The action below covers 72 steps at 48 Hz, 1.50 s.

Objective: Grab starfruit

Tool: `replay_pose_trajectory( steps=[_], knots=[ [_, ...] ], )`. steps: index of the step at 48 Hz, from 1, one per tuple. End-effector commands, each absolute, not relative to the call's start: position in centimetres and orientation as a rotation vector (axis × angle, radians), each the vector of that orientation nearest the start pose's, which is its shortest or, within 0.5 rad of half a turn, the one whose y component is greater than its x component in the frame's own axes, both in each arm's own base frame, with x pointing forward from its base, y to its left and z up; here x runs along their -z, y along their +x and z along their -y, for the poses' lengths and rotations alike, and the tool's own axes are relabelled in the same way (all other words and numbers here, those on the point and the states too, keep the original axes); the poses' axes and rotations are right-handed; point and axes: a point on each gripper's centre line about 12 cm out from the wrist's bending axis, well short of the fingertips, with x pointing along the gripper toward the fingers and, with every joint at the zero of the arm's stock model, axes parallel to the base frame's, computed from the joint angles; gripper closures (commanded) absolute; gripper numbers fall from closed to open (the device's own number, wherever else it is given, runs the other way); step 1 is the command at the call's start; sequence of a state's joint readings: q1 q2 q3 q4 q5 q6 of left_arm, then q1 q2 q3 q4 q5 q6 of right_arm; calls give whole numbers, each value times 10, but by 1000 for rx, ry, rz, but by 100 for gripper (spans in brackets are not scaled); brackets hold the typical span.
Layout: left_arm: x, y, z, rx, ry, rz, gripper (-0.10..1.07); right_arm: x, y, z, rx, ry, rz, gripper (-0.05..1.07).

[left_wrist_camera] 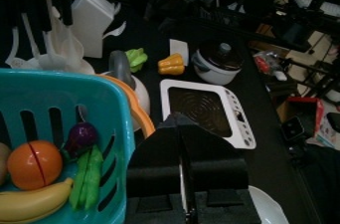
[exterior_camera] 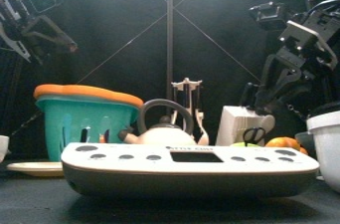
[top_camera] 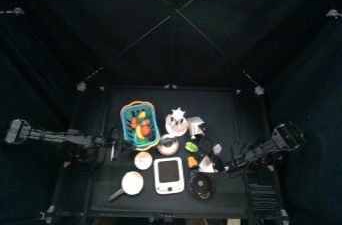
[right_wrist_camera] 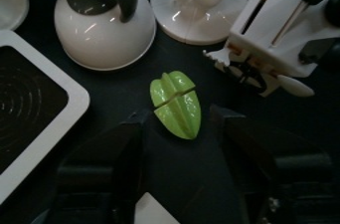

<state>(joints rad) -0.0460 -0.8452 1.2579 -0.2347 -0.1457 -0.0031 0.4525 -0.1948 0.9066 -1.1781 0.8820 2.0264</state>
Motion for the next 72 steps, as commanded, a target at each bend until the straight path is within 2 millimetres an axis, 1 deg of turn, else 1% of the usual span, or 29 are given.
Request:
replay_pose_trajectory(
  steps=[1,5,19,28,31,44,52,64,72],
  knots=[
    [-223,206,5,-21,-224,-257,100,-162,280,-40,701,295,-651,9],
    [-223,206,4,-24,-226,-257,100,-153,284,-39,700,297,-677,5],
    [-223,206,4,-26,-226,-258,100,-138,294,-23,756,301,-710,5],
    [-222,206,4,-26,-226,-259,100,-127,302,-25,711,279,-736,5],
    [-222,206,4,-26,-227,-259,100,-123,304,-22,718,269,-745,5],
    [-222,205,4,-26,-226,-261,100,-118,304,-11,751,272,-755,5],
    [-220,205,4,-26,-225,-264,100,-113,306,-11,734,290,-771,5],
    [-220,205,4,-27,-225,-264,100,-99,310,-11,719,301,-813,5],
    [-220,205,4,-27,-225,-265,100,-98,312,-9,723,297,-814,6]
  ],
)
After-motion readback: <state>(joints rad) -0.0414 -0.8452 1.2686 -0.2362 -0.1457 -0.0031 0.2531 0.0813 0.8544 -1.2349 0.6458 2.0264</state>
